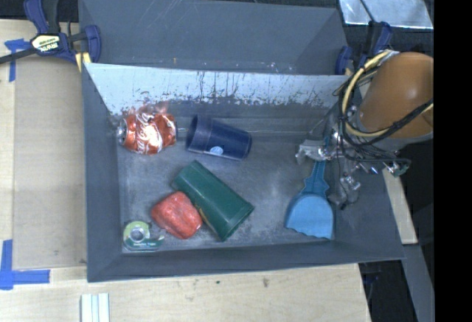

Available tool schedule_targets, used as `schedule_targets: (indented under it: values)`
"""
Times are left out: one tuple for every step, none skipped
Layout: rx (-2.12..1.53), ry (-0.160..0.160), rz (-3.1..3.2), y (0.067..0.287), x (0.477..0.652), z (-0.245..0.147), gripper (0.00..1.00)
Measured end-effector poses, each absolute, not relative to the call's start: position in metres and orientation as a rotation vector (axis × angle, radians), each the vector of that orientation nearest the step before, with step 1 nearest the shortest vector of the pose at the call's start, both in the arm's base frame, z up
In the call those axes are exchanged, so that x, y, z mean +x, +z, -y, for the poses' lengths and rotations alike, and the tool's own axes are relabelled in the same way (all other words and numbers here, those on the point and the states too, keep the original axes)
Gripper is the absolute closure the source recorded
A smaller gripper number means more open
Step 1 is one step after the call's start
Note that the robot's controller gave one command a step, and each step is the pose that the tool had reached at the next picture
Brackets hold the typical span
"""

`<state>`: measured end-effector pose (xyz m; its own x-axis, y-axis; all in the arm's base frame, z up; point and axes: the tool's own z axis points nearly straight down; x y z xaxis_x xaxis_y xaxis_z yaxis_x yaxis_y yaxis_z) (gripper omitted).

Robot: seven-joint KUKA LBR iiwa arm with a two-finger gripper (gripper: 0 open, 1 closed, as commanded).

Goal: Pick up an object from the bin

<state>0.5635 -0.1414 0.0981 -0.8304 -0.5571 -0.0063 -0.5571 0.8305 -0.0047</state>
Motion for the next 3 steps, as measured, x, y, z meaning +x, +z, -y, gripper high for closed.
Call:
schedule_targets:
  values:
    - [-0.948, -0.008, -2.989, 0.0754, 0.5699, 0.1410, 1.00]
    - [-0.948, -0.008, -2.989, 0.0754, 0.5699, 0.1410, 1.00]
    - [-0.948, -0.008, -2.988, 0.0771, 0.5698, 0.1410, 1.00]
